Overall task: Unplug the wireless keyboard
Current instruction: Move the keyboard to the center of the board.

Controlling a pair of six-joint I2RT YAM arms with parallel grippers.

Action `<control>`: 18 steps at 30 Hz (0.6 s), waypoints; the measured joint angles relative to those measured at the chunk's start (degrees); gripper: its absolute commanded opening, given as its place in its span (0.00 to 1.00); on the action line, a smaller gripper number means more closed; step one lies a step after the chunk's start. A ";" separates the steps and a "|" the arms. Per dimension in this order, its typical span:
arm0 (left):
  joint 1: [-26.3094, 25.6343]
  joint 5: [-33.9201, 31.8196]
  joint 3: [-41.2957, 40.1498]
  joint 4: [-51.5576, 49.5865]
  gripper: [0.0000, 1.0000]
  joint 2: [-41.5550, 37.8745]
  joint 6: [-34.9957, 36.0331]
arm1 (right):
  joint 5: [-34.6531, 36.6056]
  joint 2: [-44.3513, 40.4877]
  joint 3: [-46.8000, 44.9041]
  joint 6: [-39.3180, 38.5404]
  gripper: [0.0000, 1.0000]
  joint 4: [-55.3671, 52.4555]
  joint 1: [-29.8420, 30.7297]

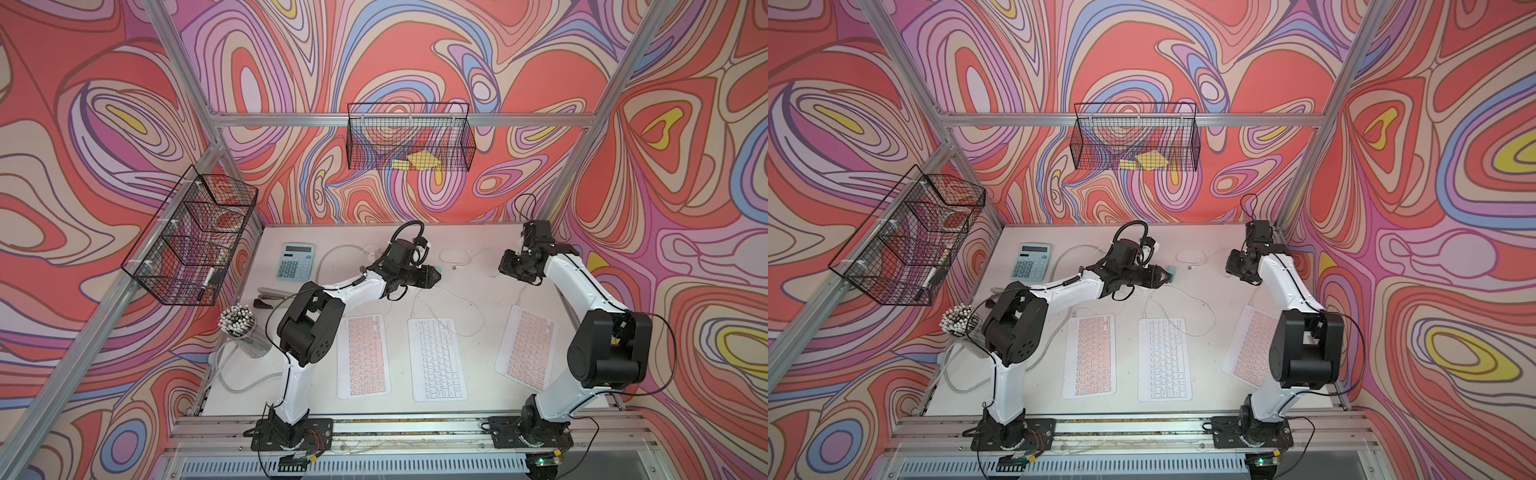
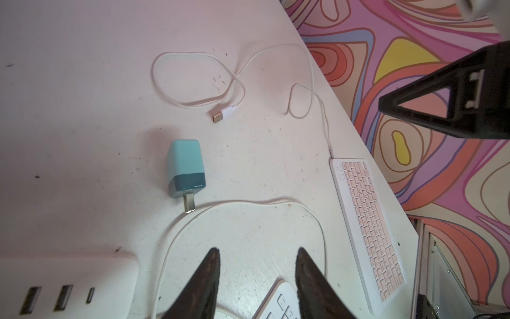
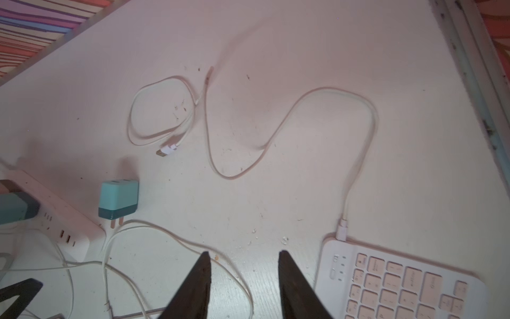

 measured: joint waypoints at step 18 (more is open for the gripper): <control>-1.79 4.09 0.50 3.56 0.45 1.84 -0.07 | 4.46 11.47 -4.26 -1.14 0.36 -0.39 -6.29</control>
